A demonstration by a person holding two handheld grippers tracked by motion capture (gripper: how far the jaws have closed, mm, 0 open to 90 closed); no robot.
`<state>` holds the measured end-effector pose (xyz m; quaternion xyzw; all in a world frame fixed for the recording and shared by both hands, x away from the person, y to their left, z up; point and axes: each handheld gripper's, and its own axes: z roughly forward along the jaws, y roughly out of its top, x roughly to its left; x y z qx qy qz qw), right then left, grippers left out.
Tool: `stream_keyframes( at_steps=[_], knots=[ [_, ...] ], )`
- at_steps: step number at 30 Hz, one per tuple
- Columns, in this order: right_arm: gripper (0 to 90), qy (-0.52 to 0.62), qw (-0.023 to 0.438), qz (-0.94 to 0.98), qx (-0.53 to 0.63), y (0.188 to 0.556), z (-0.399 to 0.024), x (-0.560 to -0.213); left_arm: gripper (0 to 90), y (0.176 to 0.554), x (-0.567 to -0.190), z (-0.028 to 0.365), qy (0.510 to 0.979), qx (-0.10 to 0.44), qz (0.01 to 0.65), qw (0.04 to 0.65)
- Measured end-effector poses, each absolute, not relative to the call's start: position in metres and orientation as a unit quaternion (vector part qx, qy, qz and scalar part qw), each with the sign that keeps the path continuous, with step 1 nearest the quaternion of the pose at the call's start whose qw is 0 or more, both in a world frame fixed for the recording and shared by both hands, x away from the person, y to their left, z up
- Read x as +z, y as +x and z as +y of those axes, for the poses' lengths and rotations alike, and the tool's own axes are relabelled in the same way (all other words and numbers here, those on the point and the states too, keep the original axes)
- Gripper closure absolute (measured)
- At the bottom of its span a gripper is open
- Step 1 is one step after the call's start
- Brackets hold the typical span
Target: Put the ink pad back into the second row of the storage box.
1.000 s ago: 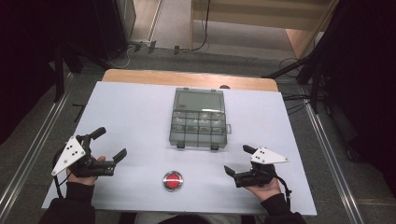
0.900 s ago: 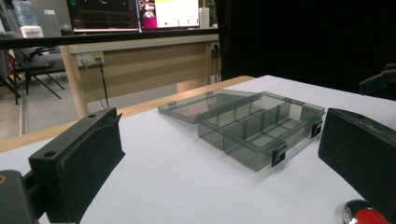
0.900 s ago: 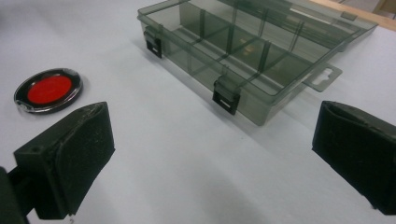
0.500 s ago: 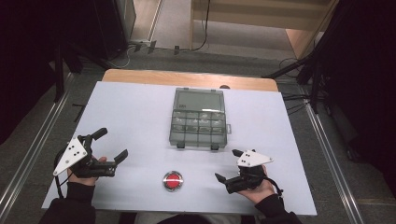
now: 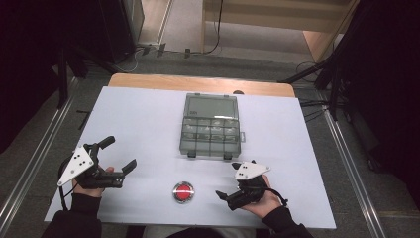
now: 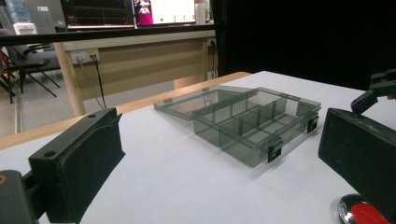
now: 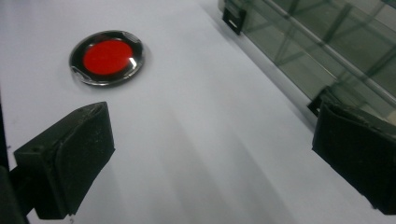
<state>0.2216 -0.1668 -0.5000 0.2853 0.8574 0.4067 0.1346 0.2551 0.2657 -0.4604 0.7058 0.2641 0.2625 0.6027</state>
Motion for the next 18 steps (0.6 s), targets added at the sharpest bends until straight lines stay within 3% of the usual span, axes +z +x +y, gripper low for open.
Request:
stream_keyframes(
  at_steps=[18],
  knots=[
    [0.0, 0.214, 0.103, 0.879, 0.413, 0.229, -0.102, -0.494, 0.0, 0.254, -0.46, 0.266, 0.706, 0.263, 0.263, 0.602]
  ],
)
